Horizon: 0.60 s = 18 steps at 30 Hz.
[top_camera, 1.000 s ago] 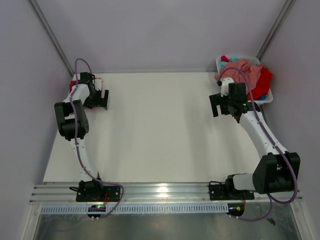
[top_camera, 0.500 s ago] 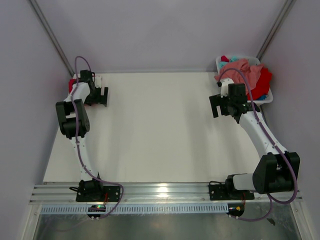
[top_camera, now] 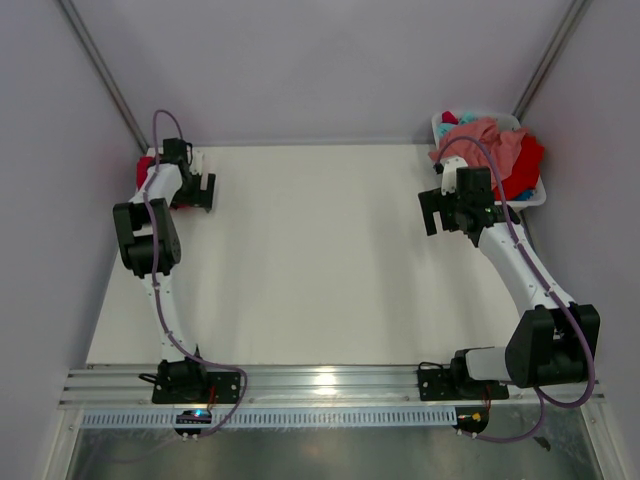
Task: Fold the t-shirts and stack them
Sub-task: Neatly place the folded tshirt to the corner
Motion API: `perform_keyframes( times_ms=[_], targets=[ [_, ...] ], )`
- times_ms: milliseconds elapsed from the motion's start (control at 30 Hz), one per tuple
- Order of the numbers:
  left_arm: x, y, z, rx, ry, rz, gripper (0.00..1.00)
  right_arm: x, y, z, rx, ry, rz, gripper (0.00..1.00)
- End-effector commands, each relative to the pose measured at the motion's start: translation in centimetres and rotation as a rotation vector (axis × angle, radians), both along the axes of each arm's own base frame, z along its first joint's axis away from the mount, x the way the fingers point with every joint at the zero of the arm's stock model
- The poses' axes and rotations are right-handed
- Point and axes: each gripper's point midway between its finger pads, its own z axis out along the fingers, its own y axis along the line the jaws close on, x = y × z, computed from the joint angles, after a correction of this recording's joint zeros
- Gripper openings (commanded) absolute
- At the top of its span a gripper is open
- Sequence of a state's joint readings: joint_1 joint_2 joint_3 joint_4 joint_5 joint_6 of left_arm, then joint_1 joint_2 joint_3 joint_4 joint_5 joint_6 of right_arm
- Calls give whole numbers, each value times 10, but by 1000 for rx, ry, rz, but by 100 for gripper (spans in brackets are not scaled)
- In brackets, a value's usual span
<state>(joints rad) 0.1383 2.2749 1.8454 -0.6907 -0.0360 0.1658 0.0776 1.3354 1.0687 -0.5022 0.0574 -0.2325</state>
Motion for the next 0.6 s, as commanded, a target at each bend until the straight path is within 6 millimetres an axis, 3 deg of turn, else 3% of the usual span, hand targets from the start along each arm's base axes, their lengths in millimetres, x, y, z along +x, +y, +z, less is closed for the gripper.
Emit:
perform_keyframes(
  times_ms=[0,567],
  targets=[
    [-7,24,-1,111,27,11,99,7,2,16,0,-59,2,99],
    [-15,38,3,182,56,30,99,6,0,26,-8,-85,2,99]
  ],
)
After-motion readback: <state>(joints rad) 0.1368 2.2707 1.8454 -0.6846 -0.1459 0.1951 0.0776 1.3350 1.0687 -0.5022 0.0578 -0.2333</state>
